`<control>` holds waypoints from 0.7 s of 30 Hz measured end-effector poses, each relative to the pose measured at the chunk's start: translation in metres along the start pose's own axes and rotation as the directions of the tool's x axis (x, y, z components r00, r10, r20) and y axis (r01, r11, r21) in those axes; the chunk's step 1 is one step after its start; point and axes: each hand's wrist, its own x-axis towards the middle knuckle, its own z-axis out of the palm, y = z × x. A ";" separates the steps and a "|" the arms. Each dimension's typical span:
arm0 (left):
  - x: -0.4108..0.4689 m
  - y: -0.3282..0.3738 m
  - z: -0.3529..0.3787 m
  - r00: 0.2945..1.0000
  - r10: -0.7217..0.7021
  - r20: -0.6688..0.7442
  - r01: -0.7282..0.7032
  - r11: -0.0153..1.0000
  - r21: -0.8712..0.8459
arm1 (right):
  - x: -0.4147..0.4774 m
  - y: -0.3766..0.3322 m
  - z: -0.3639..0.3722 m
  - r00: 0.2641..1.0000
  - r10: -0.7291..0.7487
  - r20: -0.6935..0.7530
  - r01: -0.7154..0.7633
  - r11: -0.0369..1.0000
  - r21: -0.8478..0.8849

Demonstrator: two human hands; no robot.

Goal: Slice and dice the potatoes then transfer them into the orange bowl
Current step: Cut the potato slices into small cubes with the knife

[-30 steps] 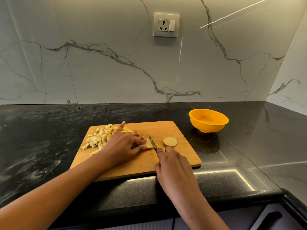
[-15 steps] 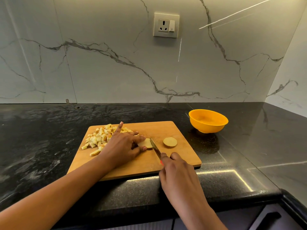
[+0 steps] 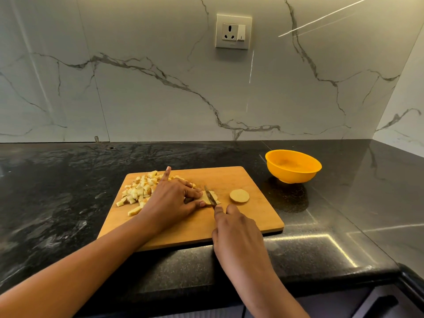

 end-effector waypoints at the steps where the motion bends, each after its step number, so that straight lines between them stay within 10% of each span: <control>1: 0.000 0.000 0.000 1.000 -0.001 -0.005 0.001 1.000 -0.002 | 0.002 -0.003 0.001 1.000 -0.005 0.012 0.005 1.000 -0.018; 21: -0.004 -0.001 -0.003 0.996 -0.052 -0.074 0.046 0.996 -0.075 | -0.032 0.020 -0.018 0.998 0.008 -0.055 -0.001 0.992 0.126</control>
